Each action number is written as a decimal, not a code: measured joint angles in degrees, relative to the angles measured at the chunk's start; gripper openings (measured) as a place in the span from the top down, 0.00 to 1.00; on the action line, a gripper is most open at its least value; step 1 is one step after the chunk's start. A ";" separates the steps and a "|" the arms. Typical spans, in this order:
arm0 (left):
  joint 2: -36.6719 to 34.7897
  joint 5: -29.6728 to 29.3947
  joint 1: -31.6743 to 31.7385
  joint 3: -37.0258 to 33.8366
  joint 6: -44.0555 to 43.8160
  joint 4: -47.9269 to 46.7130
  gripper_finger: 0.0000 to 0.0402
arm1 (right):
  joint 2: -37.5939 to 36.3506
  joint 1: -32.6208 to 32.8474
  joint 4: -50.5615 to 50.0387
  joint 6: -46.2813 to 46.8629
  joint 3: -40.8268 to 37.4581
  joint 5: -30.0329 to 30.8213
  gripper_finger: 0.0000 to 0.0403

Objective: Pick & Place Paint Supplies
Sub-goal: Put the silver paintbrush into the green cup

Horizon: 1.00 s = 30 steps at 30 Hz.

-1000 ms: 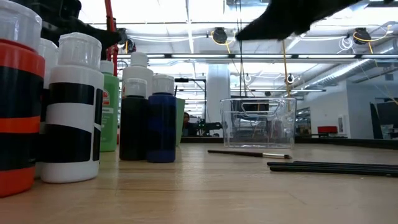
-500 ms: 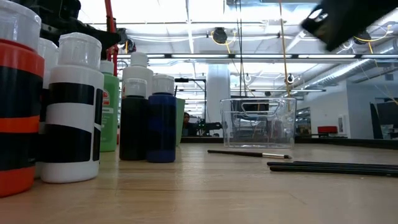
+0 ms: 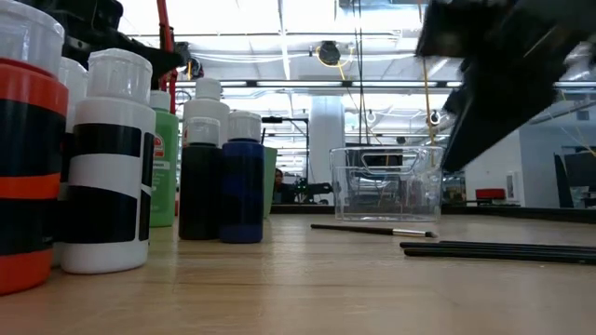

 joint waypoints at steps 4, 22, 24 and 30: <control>0.00 -1.21 0.01 -0.01 0.22 -0.45 0.94 | 2.42 -5.36 4.65 -0.29 -1.94 -7.41 0.78; -0.02 -1.58 0.01 0.00 -0.19 -1.30 0.94 | 11.67 -7.75 8.63 -0.65 -2.13 -6.86 0.60; -0.02 -1.58 0.01 -0.01 -0.19 -1.31 0.94 | 11.82 -7.79 7.20 -0.71 -2.15 -7.03 0.64; -0.02 -1.58 0.01 0.02 -0.15 -1.32 0.94 | 13.03 -7.77 1.51 0.90 -2.22 -8.21 0.78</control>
